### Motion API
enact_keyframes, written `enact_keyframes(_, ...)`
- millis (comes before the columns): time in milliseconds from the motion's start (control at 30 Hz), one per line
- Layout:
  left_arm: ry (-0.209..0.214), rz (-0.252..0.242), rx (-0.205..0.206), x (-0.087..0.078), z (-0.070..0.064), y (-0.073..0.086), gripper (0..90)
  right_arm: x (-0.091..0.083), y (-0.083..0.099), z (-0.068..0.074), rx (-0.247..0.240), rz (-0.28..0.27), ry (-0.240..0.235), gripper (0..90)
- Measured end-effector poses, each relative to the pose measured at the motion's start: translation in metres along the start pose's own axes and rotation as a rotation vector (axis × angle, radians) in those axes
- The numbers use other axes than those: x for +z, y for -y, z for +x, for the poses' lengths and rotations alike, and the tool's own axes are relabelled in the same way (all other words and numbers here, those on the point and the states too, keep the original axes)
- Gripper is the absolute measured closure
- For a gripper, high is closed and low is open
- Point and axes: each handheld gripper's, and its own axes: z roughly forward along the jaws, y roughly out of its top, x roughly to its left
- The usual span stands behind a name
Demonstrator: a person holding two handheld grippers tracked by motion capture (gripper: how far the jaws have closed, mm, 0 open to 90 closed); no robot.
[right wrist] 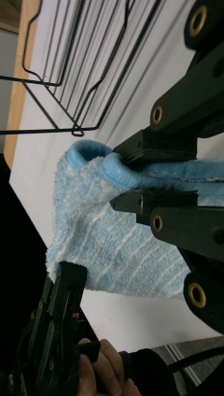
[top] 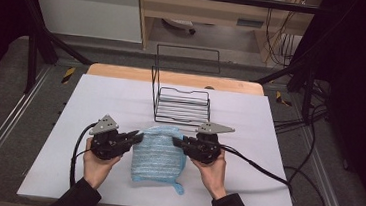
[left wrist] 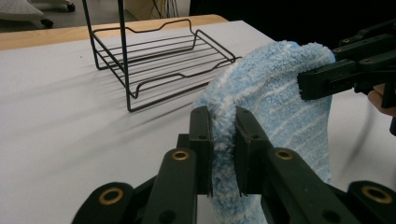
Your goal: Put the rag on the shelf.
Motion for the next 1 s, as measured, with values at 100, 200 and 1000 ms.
enact_keyframes(100, 0.002, -0.015, 0.004, -0.003, -0.002, -0.004, 79.1, -0.006, -0.005, 0.004, -0.017, -0.018, 0.003, 78.7)
enact_keyframes(200, 0.009, -0.032, 0.006, -0.005, -0.005, -0.010, 79.1, -0.013, -0.009, 0.007, -0.025, -0.039, 0.005, 78.7)
enact_keyframes(1000, 0.007, -0.143, 0.058, 0.006, -0.022, -0.068, 79.0, -0.059, -0.048, 0.013, -0.104, -0.196, 0.109, 78.7)
